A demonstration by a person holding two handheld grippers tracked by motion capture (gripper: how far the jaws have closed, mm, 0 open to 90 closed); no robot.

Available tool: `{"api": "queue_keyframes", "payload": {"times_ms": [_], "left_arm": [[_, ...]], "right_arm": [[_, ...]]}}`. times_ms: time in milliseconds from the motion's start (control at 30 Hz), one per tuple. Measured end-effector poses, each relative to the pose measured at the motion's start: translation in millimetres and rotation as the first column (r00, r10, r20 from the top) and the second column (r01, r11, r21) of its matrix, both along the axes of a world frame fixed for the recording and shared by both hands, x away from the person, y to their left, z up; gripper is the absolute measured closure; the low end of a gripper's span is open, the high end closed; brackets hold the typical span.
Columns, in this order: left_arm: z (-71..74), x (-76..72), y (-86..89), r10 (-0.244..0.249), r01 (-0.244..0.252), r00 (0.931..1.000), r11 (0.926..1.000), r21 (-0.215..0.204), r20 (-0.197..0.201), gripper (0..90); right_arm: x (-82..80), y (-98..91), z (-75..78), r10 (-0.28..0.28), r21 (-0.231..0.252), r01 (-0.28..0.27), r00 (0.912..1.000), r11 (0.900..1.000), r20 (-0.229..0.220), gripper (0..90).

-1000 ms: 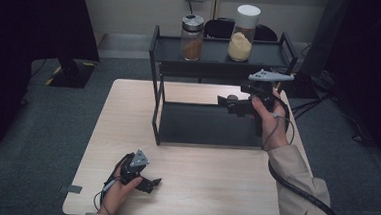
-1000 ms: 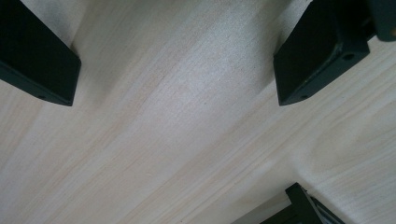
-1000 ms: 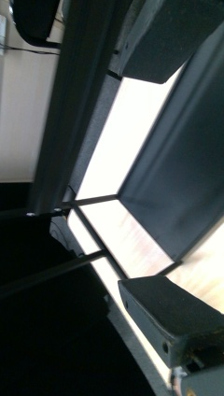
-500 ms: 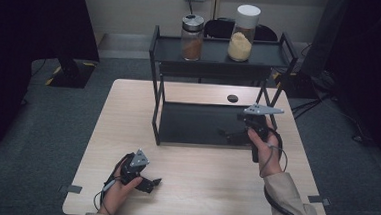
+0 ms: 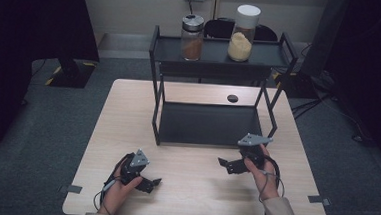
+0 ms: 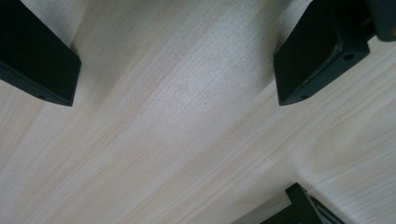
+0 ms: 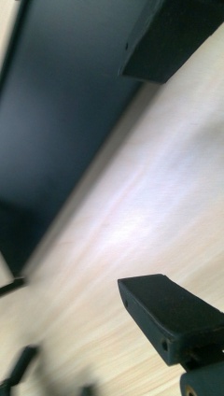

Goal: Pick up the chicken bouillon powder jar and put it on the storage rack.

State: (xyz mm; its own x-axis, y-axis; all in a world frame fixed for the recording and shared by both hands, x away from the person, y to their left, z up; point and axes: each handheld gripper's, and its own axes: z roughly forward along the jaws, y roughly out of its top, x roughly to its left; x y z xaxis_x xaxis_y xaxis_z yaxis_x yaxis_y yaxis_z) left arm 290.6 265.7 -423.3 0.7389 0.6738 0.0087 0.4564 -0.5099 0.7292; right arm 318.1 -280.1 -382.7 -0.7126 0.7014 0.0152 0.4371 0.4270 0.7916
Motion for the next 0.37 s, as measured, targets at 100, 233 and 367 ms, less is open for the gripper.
{"api": "queue_keyframes", "payload": {"times_ms": [100,233,367], "left_arm": [[0.1,0.1,0.0,0.000,0.000,1.0000,1.0000,0.000,0.000,0.0],[0.2,0.2,-0.1,0.000,0.000,1.0000,1.0000,0.000,-0.001,0.0],[1.6,0.8,1.3,0.004,-0.005,0.9999,1.0000,-0.008,-0.011,0.2]], "right_arm": [[-4.9,0.6,-8.8,0.017,-0.061,-0.017,0.9998,0.9980,-0.006,1.0],[-12.3,-1.3,-16.8,0.029,-0.109,-0.031,0.9995,0.9936,-0.015,1.0],[-21.8,-5.7,-23.5,0.040,-0.136,-0.044,0.9987,0.9897,-0.030,1.2]]}}
